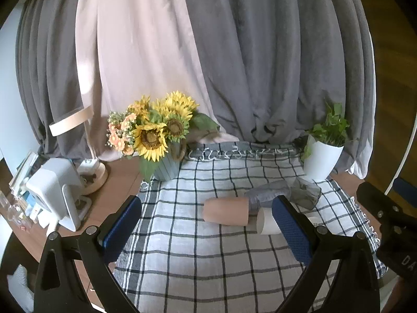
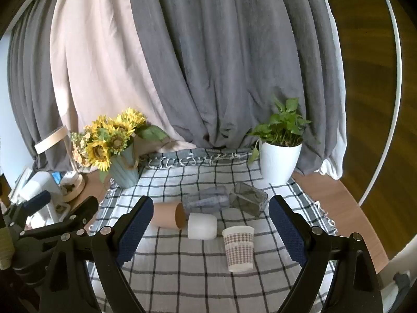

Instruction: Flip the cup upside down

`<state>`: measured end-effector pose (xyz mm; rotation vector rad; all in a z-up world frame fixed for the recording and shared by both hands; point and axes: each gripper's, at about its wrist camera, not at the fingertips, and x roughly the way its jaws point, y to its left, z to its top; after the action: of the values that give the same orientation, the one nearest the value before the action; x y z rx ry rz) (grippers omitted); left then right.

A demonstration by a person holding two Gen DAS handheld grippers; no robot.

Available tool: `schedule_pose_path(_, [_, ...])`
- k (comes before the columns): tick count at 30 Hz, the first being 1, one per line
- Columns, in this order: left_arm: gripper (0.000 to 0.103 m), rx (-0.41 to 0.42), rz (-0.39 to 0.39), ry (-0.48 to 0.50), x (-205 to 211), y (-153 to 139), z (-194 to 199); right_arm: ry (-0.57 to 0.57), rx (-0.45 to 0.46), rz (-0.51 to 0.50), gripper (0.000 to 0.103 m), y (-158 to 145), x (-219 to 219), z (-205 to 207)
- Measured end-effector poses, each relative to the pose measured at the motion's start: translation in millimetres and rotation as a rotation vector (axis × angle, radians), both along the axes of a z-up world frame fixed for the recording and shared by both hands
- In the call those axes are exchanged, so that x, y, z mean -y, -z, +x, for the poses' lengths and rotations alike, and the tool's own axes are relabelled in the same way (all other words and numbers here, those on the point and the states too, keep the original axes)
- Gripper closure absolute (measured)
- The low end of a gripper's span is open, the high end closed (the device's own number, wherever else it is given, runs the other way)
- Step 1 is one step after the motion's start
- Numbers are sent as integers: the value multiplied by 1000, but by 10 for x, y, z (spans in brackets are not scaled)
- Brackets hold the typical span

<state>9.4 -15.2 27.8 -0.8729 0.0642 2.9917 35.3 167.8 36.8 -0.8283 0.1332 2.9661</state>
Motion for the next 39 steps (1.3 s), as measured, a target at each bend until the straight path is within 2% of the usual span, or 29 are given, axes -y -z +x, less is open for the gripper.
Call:
schedule_pose_path(15, [1, -23, 12, -5, 21, 1, 54, -3, -3, 4, 13, 16, 33, 25])
schedule_pose_path(39, [1, -15, 19, -9, 11, 30, 30, 0, 1, 4, 13, 42, 12, 8])
